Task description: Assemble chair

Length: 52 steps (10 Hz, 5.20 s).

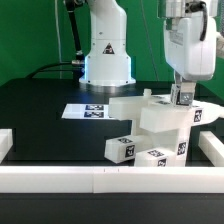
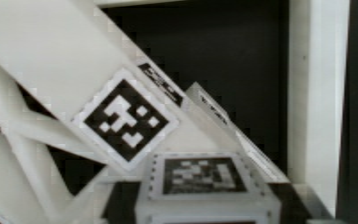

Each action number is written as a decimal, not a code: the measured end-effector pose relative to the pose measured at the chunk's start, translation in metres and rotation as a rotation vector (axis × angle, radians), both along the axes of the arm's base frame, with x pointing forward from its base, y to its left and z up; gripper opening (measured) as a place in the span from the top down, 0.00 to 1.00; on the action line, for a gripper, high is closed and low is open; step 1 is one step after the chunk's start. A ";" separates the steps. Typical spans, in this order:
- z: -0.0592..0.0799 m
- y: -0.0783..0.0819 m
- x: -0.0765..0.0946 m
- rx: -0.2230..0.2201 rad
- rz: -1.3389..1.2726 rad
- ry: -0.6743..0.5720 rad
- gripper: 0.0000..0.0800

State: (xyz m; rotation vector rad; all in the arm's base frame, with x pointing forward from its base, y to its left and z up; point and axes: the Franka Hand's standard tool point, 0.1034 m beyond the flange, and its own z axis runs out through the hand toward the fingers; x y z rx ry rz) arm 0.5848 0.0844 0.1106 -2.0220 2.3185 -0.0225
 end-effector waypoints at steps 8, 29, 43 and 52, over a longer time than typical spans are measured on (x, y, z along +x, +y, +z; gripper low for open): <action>-0.003 0.001 -0.001 -0.002 0.082 0.001 0.20; 0.001 -0.011 0.005 -0.114 1.357 -0.018 0.64; 0.000 -0.007 0.004 -0.056 0.519 -0.012 0.64; 0.000 0.001 0.004 0.001 -0.057 -0.002 0.64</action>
Offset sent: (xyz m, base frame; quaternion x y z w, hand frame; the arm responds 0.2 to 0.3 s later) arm 0.0000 0.0000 0.0000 0.0000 0.0000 0.0000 1.0000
